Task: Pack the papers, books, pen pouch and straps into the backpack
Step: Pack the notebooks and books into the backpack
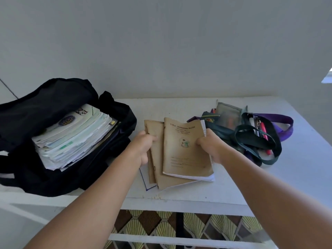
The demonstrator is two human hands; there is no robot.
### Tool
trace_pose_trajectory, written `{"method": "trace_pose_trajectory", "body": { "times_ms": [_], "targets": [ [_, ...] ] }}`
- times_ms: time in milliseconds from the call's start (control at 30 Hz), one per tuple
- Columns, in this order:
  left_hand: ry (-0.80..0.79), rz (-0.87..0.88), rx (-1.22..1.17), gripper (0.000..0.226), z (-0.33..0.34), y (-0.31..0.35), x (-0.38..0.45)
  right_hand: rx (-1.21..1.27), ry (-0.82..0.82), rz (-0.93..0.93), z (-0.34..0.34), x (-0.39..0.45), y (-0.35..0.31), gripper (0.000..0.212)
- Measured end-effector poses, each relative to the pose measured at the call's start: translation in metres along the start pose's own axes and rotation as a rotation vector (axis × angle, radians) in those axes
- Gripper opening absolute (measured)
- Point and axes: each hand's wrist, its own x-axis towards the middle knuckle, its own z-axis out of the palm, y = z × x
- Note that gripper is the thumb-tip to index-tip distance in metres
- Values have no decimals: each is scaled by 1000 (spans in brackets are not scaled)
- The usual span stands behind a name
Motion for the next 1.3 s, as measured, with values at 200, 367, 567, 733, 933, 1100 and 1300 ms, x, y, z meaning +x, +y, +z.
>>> {"method": "trace_pose_trajectory", "body": {
  "times_ms": [200, 367, 567, 733, 933, 1100, 1300],
  "targets": [
    [194, 575, 110, 14, -19, 59, -11, 77, -45, 30, -4, -2, 0, 30],
    [131, 1278, 629, 9, 0, 56, -54, 166, -70, 27, -7, -4, -2, 29],
    [-122, 1211, 1015, 26, -6, -36, -19, 671, -39, 111, -25, 6, 7, 49],
    [-286, 794, 1120, 48, -25, -43, 5, 521, -234, 130, -32, 8, 7, 74],
    [-121, 370, 644, 32, -20, -17, 0, 312, -190, 54, -24, 10, 4, 47],
    [-4, 144, 644, 53, -1, -27, 23, 272, -198, 32, -21, 10, 4, 52],
    [-102, 218, 618, 63, 24, -21, 24, 190, -223, 18, -25, 5, 4, 55]
  ]
}}
